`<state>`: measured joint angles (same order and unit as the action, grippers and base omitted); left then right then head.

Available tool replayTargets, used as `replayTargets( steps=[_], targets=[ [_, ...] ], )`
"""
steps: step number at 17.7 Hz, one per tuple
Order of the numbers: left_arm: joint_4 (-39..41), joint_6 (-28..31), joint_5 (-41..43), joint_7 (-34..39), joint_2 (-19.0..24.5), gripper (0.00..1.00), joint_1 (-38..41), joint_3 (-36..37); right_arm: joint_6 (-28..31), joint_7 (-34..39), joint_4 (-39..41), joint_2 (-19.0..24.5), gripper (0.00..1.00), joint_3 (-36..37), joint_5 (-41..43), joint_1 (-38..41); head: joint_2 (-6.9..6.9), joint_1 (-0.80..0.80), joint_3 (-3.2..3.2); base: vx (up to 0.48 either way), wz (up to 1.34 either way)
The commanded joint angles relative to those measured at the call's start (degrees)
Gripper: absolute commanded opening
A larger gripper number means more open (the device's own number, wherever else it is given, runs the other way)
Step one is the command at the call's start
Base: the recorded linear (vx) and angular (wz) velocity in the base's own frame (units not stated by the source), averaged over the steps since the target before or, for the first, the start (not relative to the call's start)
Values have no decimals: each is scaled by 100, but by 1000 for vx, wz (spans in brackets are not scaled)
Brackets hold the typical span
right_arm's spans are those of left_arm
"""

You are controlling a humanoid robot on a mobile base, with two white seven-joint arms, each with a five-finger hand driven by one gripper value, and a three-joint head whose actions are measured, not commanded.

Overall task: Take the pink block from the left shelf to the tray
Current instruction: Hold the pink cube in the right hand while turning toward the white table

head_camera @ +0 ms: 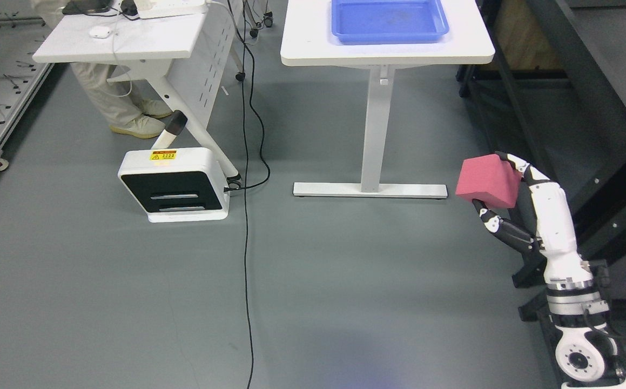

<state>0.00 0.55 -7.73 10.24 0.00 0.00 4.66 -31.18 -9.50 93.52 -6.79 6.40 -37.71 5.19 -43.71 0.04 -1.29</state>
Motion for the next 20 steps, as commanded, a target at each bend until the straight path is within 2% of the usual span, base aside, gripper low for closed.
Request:
replayTargets(
  steps=[1, 20],
  targets=[
    [100, -2, 0, 4, 100, 100, -167, 0, -2, 10, 8, -7, 5, -7, 0, -9, 0, 0, 0, 142, 292],
    [100, -2, 0, 4, 100, 100, -167, 0, -2, 36, 0, 11, 5, -42, 0, -27, 0, 0, 0, 256, -12]
  ],
)
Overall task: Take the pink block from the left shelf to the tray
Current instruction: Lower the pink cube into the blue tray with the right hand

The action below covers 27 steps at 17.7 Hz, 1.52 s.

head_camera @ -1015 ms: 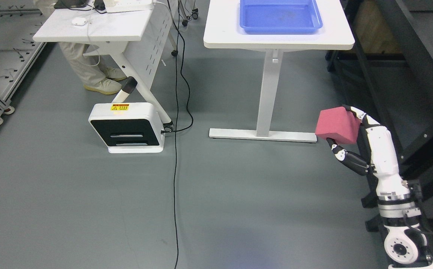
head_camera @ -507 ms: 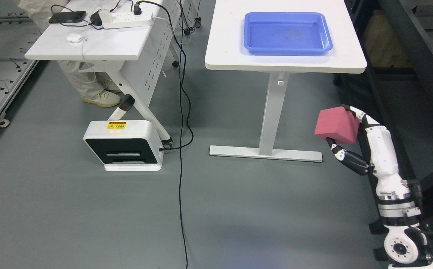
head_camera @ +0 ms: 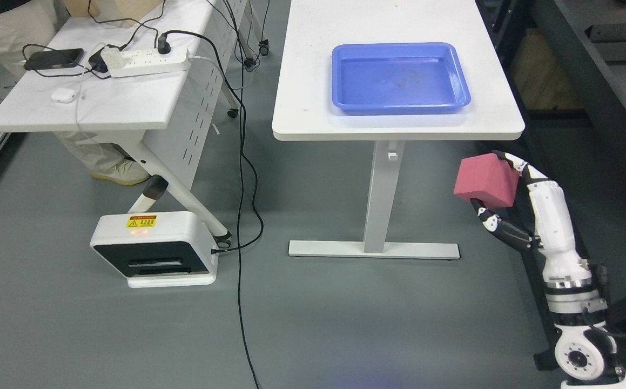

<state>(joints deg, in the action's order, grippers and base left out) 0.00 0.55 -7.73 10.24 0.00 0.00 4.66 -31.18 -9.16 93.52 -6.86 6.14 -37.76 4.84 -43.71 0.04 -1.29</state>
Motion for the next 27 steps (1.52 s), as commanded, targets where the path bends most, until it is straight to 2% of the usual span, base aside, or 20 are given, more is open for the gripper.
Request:
replayTargets(
  steps=[1, 5, 19, 27],
  targets=[
    [100, -2, 0, 4, 100, 100, -167, 0, -2, 2, -1, 27, 5, -16, 6, 8, 0, 0, 0, 308, -61],
    [100, -2, 0, 4, 100, 100, -167, 0, -99, 168, -1, 27, 5, -51, -3, -10, 0, 0, 0, 293, -30],
    [100, -2, 0, 4, 100, 100, -167, 0, 103, 1618, -1, 106, 6, -315, -91, 34, 0, 0, 0, 280, -20],
    [100, -2, 0, 4, 100, 100, -167, 0, 218, 1918, -1, 80, 6, -324, -82, 210, 0, 0, 0, 206, -21]
  ],
)
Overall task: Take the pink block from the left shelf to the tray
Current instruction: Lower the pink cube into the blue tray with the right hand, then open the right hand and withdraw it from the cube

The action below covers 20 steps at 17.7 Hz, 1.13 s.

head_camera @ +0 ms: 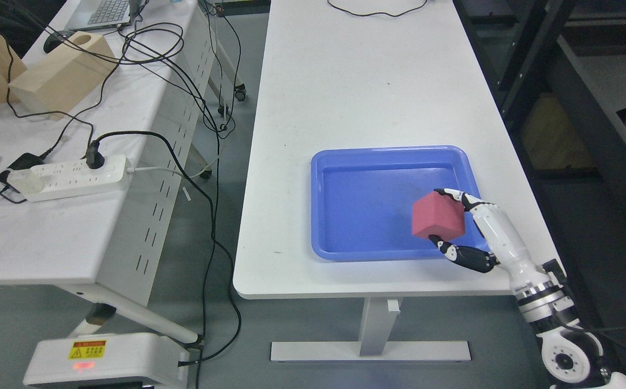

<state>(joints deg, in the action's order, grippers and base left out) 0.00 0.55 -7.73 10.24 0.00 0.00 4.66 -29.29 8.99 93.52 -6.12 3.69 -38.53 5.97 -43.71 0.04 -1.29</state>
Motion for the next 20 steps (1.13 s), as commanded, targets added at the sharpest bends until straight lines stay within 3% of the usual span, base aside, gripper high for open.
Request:
replayTargets(
  steps=[1, 10, 12, 16, 20],
  targets=[
    [100, -2, 0, 4, 100, 100, -167, 0, 28, 111, 0, 5, 6, -79, -5, 106, 0, 0, 0, 209, 14],
    [100, -2, 0, 4, 100, 100, -167, 0, 231, 613, 0, -153, 10, -70, 12, 265, -1, 0, 0, 167, 23],
    [100, -2, 0, 4, 100, 100, -167, 0, 239, 613, 0, -153, 20, -53, 56, 265, -1, 0, 0, 122, 12],
    [100, -2, 0, 4, 100, 100, -167, 0, 344, 586, 9, -153, 51, -9, 196, 273, -1, 0, 0, 96, 7],
    [100, -2, 0, 4, 100, 100, -167, 0, 371, 586, 9, -424, 70, 184, 661, 300, -1, 0, 0, 60, 3]
  ],
)
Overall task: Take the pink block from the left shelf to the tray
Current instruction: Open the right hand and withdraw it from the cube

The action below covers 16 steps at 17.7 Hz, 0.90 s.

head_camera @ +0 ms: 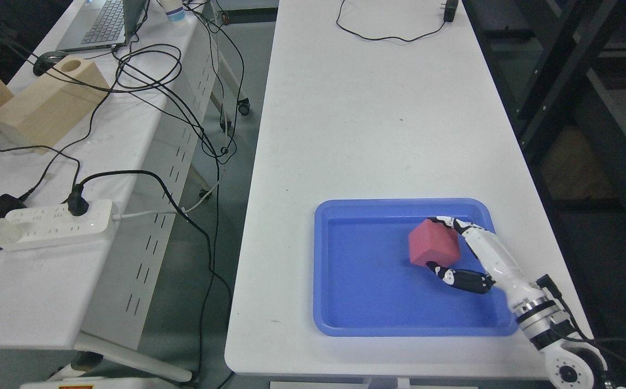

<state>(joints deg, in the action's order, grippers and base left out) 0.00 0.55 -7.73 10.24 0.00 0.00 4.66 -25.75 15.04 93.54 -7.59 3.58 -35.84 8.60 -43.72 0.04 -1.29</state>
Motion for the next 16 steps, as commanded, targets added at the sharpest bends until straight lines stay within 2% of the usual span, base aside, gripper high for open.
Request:
replayTargets(
  steps=[1, 7, 10, 12, 14, 16],
  targets=[
    [100, -2, 0, 4, 100, 100, -167, 0, 18, -18, 6, -356, 74, 257, 506, 36, 0, 0, 0, 43, 4],
    [100, -2, 0, 4, 100, 100, -167, 0, 18, -1, 6, -656, 93, 520, 1490, 150, 0, 0, 0, 8, 0],
    [100, -2, 0, 4, 100, 100, -167, 0, 27, 8, 6, -647, 94, 968, 3323, 133, 0, 0, 0, 0, 0],
    [100, -2, 0, 4, 100, 100, -167, 0, 53, 173, 6, -682, 94, 1188, 4151, 142, 0, 0, 0, 0, 0],
    [100, -2, 0, 4, 100, 100, -167, 0, 315, 613, 6, -621, 94, 1215, 4645, 151, 0, 0, 0, 0, 0],
    [100, -2, 0, 4, 100, 100, -167, 0, 666, 632, 6, -516, 94, 1233, 5102, 142, 0, 0, 0, 0, 0]
  ],
)
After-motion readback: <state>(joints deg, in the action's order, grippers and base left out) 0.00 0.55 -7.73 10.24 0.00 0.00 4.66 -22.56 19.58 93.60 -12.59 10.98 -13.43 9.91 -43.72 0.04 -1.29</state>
